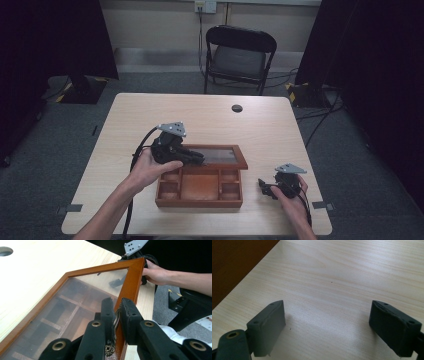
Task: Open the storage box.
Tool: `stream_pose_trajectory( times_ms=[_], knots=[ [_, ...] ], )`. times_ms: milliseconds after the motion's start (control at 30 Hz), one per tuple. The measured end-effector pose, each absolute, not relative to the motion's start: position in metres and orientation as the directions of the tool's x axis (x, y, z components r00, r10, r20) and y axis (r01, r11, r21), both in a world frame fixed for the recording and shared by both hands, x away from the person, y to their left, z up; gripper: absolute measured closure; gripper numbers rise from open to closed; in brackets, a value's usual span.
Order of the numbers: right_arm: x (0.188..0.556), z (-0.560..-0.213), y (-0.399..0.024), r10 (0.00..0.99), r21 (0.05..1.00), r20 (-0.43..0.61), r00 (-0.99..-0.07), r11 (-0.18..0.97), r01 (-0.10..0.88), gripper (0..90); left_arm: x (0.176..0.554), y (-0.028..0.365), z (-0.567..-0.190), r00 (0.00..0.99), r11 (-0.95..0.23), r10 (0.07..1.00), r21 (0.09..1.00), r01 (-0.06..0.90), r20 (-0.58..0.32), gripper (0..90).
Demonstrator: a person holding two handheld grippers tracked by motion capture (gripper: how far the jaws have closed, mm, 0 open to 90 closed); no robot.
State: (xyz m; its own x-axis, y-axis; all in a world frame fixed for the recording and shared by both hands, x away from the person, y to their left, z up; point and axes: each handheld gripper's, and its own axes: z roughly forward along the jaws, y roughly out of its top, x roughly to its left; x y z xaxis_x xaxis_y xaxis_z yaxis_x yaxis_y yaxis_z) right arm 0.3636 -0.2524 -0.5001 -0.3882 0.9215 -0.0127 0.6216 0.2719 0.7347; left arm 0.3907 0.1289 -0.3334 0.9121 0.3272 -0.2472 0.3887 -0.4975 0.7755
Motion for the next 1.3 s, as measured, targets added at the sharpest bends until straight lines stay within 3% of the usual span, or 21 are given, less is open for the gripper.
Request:
stream_pose_trajectory(
  times_ms=[1300],
  knots=[
    [0.364,-0.500,-0.252,0.921,0.734,-0.011,-0.390,0.273,0.622,12.7,0.404,0.127,-0.317,0.911,-0.494,0.343,0.780,0.383,-0.231,82.2]
  ],
)
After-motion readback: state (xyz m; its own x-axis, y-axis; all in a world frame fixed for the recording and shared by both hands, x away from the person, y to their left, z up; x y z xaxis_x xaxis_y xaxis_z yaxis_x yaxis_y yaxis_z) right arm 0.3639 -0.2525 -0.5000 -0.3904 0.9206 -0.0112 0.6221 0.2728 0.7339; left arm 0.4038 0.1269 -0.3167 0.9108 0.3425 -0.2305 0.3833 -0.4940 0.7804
